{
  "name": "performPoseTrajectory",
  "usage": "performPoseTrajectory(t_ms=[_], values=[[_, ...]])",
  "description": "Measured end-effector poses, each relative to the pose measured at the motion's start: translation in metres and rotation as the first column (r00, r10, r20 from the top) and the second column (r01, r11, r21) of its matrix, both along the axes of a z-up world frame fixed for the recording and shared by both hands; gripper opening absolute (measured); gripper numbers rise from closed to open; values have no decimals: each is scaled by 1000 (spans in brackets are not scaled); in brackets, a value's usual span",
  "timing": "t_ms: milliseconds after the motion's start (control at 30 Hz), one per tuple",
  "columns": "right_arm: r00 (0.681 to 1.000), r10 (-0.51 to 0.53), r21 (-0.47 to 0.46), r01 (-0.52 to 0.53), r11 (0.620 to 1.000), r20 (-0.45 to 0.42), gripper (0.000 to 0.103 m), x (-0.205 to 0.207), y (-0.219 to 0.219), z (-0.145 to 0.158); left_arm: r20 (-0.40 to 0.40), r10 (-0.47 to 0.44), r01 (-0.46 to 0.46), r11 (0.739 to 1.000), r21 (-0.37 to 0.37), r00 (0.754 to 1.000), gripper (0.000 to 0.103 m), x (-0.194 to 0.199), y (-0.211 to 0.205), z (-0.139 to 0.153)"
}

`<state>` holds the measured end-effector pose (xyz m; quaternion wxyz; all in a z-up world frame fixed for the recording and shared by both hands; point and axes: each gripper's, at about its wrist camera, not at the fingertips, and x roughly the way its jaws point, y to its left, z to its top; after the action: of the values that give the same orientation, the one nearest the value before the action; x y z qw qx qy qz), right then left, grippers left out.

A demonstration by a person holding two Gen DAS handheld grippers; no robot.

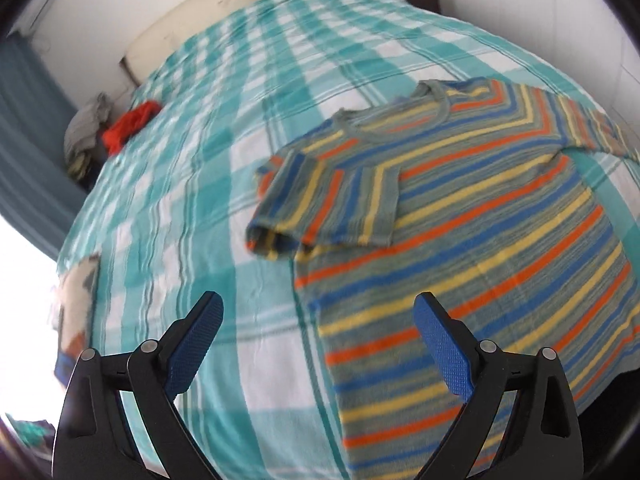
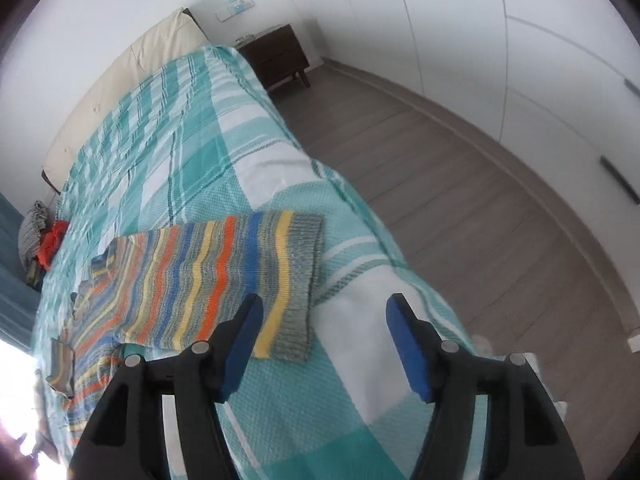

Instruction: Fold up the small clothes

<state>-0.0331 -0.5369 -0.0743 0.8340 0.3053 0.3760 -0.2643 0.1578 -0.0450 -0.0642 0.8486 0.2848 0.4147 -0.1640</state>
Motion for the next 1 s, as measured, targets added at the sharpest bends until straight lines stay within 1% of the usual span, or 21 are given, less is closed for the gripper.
performPoseTrajectory(t_ms=[67,100,167,233,267,300,333,367,400,433,467,500,533,567,633,700,733,767,800,867,1000], values=[[999,4,-12,-3,1000,32,64,-21,13,12,-41,-111,113,992,48,993,97,22,-31,-19],[999,11,-6,-10,1000,51,64,-30,22,16,-69,-134,139,988,67,989,97,34,-43,-32],[996,42,4,-43,999,81,65,-46,46,20,-138,-120,134,986,98,983,96,62,-58,-60],[990,90,20,-93,995,111,66,-56,74,21,-224,-52,78,991,110,973,82,88,-60,-88],[986,112,26,-116,993,126,66,-60,88,21,-277,-13,36,996,78,961,62,99,-56,-96],[982,131,24,-135,991,140,66,-63,101,22,-322,16,-17,1000,-2,947,34,108,-46,-96],[977,150,15,-154,988,153,66,-66,113,24,-327,63,-85,995,-53,943,9,115,-34,-91],[971,171,2,-174,985,165,66,-66,123,26,-328,128,-160,984,-73,936,2,121,-22,-83],[966,193,-19,-193,981,175,66,-67,132,29,-329,172,-225,966,-129,929,2,126,-5,-71],[961,211,-44,-207,977,180,66,-68,139,32,-323,218,-288,939,-189,921,2,130,17,-56],[957,226,-69,-216,974,182,66,-67,145,34,-317,277,-359,903,-237,907,2,134,43,-41],[955,234,-89,-221,971,182,66,-66,149,36,-317,344,-434,855,-283,884,2,137,73,-28],[954,238,-101,-222,970,181,66,-66,151,37,-324,415,-510,800,-317,850,2,141,106,-17],[955,238,-107,-222,969,178,66,-65,152,37,-330,492,-587,739,-331,806,2,143,138,-10],[956,240,-99,-226,969,170,66,-61,152,34,-340,633,-718,622,-312,696,2,147,198,-9],[957,240,-80,-229,970,166,66,-57,151,30,-358,724,-808,533,-252,590,2,146,243,-26],[957,239,-72,-230,971,165,66,-55,151,28,-371,747,-834,504,-224,552,2,145,257,-36],[958,237,-67,-229,971,163,66,-53,150,27,-384,755,-846,492,-204,532,2,144,267,-46],[959,233,-64,-226,972,159,66,-51,150,26,-391,755,-849,492,-193,526,2,142,270,-55],[961,233,-64,-226,972,150,66,-49,152,24,-399,749,-847,499,-184,528,2,138,268,-66],[963,240,-86,-231,969,124,66,-49,156,24,-393,764,-856,491,-162,512,2,131,268,-71]])
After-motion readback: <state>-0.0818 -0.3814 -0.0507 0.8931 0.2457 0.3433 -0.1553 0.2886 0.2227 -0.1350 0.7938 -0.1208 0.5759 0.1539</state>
